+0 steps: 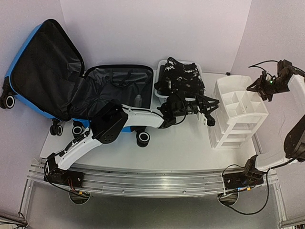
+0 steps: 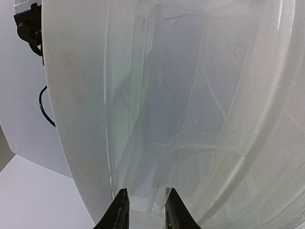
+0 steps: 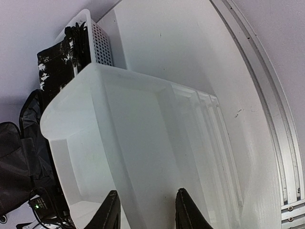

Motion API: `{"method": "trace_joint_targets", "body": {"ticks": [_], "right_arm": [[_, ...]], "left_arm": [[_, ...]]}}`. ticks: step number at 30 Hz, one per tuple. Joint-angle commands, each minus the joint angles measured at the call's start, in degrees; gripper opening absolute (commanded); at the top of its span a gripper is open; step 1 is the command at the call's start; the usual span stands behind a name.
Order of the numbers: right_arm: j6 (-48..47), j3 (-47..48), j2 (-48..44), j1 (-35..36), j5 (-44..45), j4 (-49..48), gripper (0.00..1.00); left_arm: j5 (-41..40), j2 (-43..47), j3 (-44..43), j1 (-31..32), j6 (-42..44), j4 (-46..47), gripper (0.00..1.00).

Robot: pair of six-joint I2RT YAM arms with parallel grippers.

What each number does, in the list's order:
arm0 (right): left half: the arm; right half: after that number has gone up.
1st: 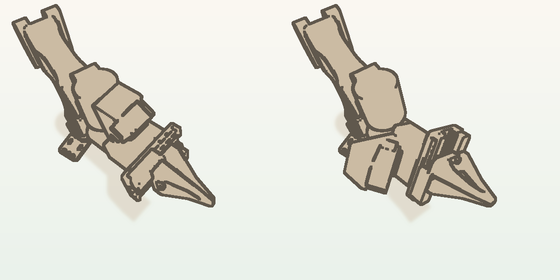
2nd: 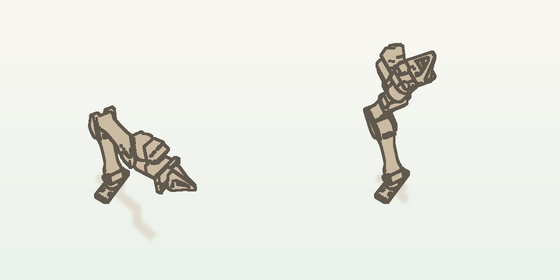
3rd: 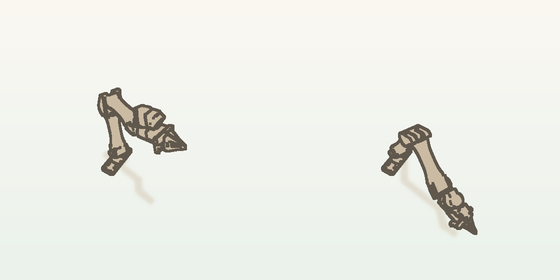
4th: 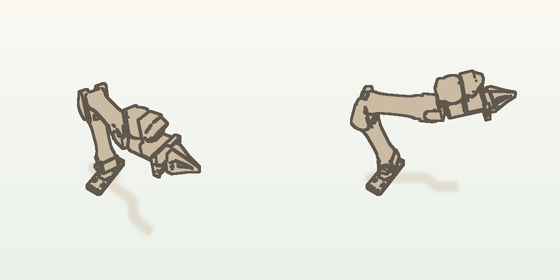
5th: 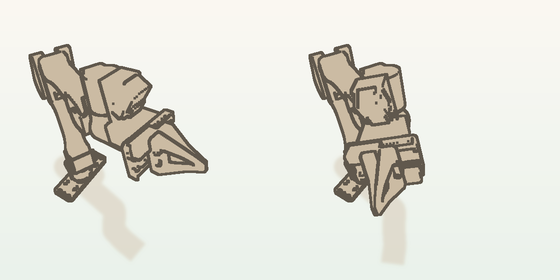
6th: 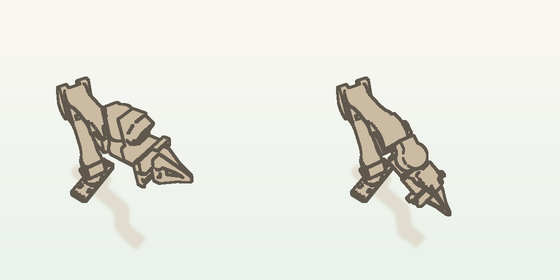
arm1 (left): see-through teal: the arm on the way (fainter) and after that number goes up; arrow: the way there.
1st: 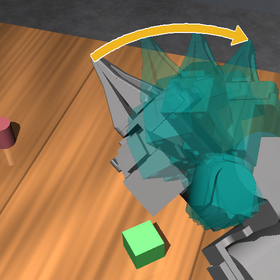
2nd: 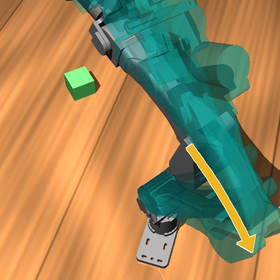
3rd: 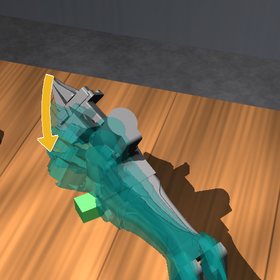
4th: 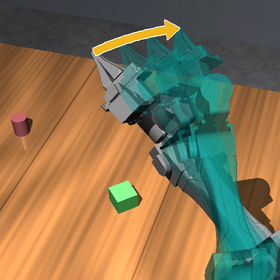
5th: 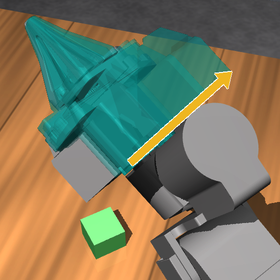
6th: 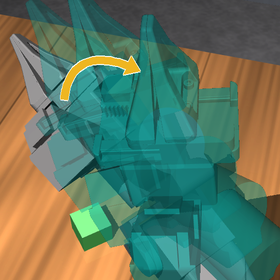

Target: Open, take out, and arrange the luggage

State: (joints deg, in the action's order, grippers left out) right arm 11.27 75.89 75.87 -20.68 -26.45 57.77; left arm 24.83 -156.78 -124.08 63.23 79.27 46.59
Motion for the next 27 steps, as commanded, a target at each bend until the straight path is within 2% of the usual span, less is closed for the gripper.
{"method": "trace_joint_targets", "body": {"ticks": [1, 5, 11, 14, 17, 19, 24, 27], "right_arm": [[-0.62, -1.53, 0.08, 1.09, 1.35, 5.58, 0.33], [-0.70, -1.02, 1.02, 1.09, 2.48, 5.42, 0.33], [-1.94, -0.18, 2.82, 1.06, 4.49, 5.51, 0.33], [-2.21, 0.20, 2.88, 1.01, 3.99, 5.42, 0.33], [-1.98, 0.33, 2.80, 1.08, 3.58, 5.43, 0.33], [-1.89, 0.30, 2.40, 1.10, 3.15, 5.40, 0.32], [-1.92, -0.31, 1.75, 1.04, 2.51, 5.28, 0.32], [-1.65, -0.34, 1.65, 1.10, 2.15, 5.22, 0.32]], "left_arm": [[-4.91, 5.19, 4.51, 0.76, -0.43, 8.17, 0.20], [-6.48, 11.15, 16.00, -0.21, -0.31, 11.67, 0.19], [-10.62, 14.92, 22.37, -0.78, 0.53, 14.91, 0.19], [-10.99, 16.11, 23.05, -0.82, -0.16, 13.16, 0.20], [-9.85, 16.90, 22.64, -0.69, -4.74, 8.05, 0.33], [-10.49, 16.99, 21.32, -0.57, -8.50, 4.63, 0.37], [-6.63, 12.64, 17.37, -0.26, -4.03, 6.57, 0.41], [-7.20, 10.30, 11.62, -0.02, -5.27, 5.72, 0.44]]}}
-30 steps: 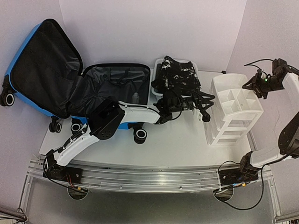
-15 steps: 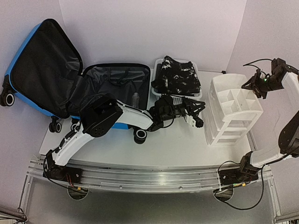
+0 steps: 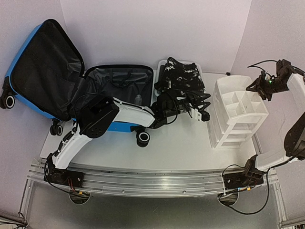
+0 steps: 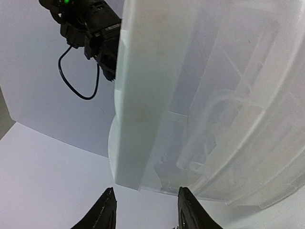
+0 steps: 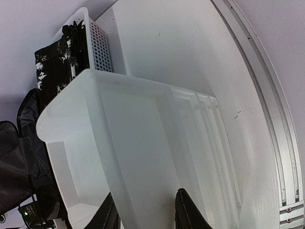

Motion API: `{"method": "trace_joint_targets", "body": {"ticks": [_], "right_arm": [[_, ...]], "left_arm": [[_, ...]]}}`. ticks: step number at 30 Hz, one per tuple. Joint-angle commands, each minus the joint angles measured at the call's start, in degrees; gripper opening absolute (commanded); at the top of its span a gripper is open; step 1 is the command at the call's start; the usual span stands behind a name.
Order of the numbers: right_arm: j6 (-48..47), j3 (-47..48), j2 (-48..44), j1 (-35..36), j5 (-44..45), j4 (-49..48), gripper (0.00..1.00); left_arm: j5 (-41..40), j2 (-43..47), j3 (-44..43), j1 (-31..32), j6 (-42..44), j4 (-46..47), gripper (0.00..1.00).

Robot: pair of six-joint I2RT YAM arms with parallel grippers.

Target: Open, take out, and arrange the luggage

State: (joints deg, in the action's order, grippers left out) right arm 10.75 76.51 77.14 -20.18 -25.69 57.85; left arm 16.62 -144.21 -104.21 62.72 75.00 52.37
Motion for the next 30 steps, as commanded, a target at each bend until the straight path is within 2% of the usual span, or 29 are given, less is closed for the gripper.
{"method": "trace_joint_targets", "body": {"ticks": [1, 4, 16, 21, 28, 30], "right_arm": [[-1.05, -0.99, 0.38, 0.60, 1.24, 5.11, 0.32], [-1.02, -0.88, 0.48, 0.58, 1.09, 5.08, 0.32], [-1.53, -0.18, 1.07, 0.58, 0.68, 5.12, 0.32], [-1.85, 0.55, 1.60, 0.60, 0.28, 5.14, 0.32], [-2.37, 1.05, 2.17, 0.54, -0.35, 5.12, 0.32], [-2.54, 0.84, 2.21, 0.58, -0.58, 5.07, 0.32]], "left_arm": [[0.68, -2.89, -10.06, 0.60, -1.37, -0.22, 0.45], [1.87, -4.32, -11.87, 0.84, -0.03, -0.83, 0.46], [4.49, -5.35, -8.95, 0.05, 3.93, -4.39, 0.60], [4.11, -8.28, -14.24, 0.43, 3.95, -4.95, 0.63], [3.22, -11.54, -19.73, 1.11, 4.22, -6.42, 0.77], [2.84, -11.87, -20.63, 1.14, 3.88, -6.10, 0.78]]}}
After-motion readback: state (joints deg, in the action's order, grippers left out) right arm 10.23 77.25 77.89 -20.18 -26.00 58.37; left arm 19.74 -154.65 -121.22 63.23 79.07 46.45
